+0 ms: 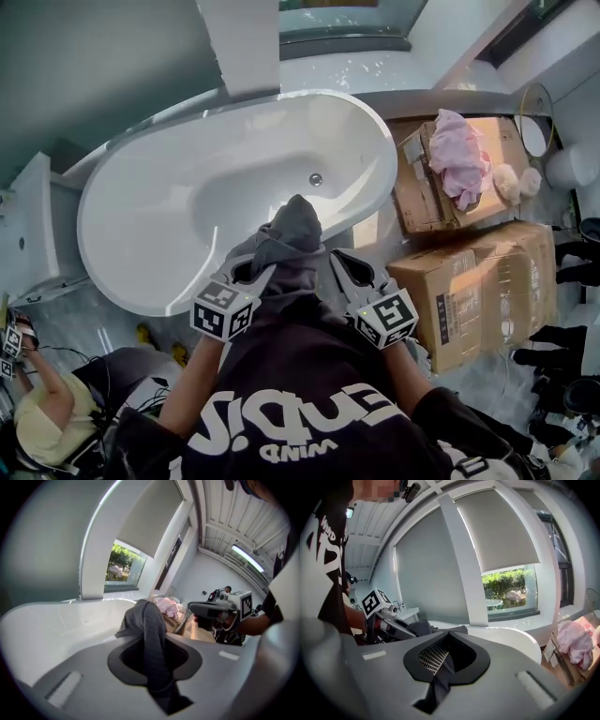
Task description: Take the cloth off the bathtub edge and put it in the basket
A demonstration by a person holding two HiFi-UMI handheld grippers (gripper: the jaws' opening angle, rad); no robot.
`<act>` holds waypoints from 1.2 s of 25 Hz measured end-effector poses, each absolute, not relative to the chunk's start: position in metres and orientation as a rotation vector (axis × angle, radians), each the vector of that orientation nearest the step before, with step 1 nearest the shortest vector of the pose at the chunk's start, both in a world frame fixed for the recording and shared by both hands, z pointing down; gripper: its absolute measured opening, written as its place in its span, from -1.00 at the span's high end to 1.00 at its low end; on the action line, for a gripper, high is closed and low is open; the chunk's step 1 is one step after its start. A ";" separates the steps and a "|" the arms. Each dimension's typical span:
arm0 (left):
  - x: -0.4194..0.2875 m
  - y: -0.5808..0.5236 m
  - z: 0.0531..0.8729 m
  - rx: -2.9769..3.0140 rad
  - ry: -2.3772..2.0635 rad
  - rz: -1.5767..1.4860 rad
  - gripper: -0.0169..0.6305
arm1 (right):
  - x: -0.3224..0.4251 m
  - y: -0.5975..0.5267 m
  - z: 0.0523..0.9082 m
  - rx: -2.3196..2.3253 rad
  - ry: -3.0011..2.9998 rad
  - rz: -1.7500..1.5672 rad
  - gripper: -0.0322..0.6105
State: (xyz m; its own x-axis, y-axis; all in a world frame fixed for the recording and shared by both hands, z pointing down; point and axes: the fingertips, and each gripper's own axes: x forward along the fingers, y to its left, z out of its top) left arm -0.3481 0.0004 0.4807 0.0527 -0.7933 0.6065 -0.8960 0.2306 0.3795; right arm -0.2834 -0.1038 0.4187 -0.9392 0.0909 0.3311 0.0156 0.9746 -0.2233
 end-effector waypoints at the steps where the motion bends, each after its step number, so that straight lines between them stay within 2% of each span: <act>1: -0.351 -0.001 0.469 1.581 -1.768 0.157 0.75 | -0.284 -0.104 0.412 -0.071 -2.792 0.303 0.87; 7: -0.366 -0.010 0.420 1.619 -1.846 0.071 0.75 | -0.290 -0.106 0.387 -0.044 -2.849 0.269 0.87; 18: -0.366 -0.031 0.397 1.746 -1.769 0.101 0.75 | -0.280 -0.117 0.366 0.124 -2.882 0.235 0.87; 30: -0.315 -0.056 0.398 2.020 -1.445 0.212 0.74 | -0.199 -0.119 0.370 0.677 -2.841 0.322 0.87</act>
State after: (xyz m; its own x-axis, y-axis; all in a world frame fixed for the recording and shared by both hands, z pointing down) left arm -0.3146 -0.0555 0.3982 0.3830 -0.7929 0.4740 -0.8956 -0.1930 0.4008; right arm -0.1985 -0.1188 0.3700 -0.8744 -0.4186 0.2454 -0.4629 0.8712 -0.1633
